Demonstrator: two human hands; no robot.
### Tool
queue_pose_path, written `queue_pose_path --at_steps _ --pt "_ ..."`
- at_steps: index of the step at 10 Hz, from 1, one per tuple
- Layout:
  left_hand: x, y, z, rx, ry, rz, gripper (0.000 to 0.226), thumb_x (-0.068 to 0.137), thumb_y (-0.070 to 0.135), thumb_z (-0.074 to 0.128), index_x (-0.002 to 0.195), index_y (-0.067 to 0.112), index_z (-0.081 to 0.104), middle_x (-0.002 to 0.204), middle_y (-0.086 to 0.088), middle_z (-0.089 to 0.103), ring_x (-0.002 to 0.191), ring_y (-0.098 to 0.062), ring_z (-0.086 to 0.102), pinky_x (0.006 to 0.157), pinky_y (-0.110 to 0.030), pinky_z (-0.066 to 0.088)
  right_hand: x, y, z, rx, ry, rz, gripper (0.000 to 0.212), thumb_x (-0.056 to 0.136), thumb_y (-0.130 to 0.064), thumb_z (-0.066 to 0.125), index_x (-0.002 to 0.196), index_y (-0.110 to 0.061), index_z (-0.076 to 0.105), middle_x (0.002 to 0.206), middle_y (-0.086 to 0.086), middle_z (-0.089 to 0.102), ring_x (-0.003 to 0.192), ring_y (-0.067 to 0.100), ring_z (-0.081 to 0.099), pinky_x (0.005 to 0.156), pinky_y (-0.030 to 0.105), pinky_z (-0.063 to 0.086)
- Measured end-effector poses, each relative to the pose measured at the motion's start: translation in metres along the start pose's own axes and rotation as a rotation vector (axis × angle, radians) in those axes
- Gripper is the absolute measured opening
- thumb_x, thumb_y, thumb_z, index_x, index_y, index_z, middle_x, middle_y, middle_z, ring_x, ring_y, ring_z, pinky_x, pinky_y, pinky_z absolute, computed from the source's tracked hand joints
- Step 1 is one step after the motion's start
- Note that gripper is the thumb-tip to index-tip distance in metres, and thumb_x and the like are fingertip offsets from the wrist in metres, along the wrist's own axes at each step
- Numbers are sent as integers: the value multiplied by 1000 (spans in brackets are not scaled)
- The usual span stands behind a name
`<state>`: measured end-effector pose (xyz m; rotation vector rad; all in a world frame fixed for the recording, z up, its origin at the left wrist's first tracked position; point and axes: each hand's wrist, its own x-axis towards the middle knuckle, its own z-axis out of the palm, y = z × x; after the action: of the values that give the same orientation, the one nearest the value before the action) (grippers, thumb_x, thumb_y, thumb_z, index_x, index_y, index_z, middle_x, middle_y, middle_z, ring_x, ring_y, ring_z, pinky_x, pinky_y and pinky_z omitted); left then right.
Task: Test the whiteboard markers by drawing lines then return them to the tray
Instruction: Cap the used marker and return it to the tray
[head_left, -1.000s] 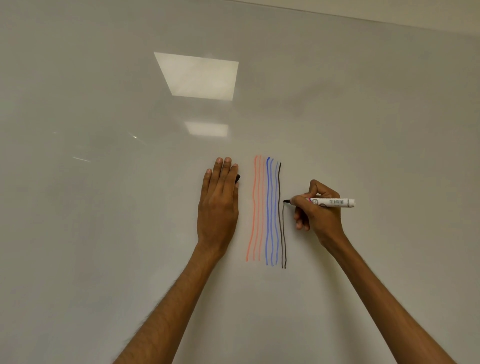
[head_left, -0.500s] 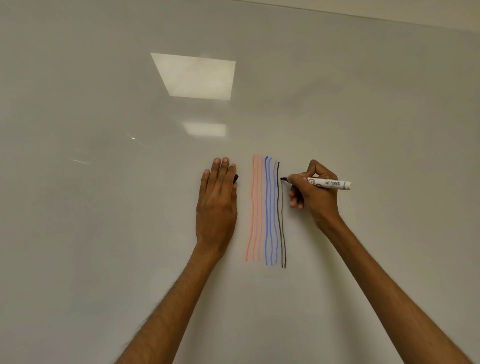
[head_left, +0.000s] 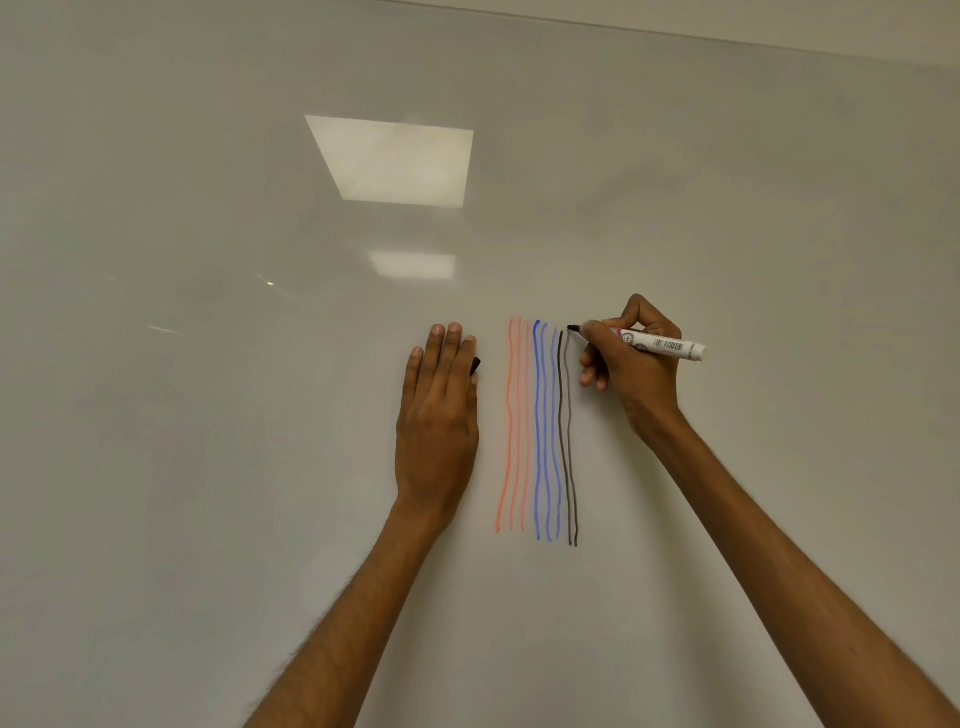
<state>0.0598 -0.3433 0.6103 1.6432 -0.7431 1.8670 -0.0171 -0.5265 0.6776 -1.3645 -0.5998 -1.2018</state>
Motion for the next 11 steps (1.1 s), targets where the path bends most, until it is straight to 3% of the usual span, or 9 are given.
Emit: queue_pose_path --at_steps 3,6,11 --pt "-1 -1 1 9 11 2 41 104 11 44 144 2 46 152 -12 42 147 -24 30 122 -40 22 -4 1 -6 66 66 -27 34 91 3 64 68 -13 44 57 9 64 39 21 57 37 21 39" --pt "-1 0 2 1 13 0 41 104 11 44 144 2 46 152 -12 43 147 -24 31 123 -39 21 -6 7 -4 3 46 -37 26 91 2 64 75 2 43 58 11 63 39 22 57 35 22 38" --pt "-2 -1 1 -27 -1 -5 42 104 10 44 146 3 43 153 -12 41 147 -24 29 122 -42 22 -29 17 -15 -33 -17 10 30 91 5 62 75 5 37 57 15 61 37 23 55 34 24 37"
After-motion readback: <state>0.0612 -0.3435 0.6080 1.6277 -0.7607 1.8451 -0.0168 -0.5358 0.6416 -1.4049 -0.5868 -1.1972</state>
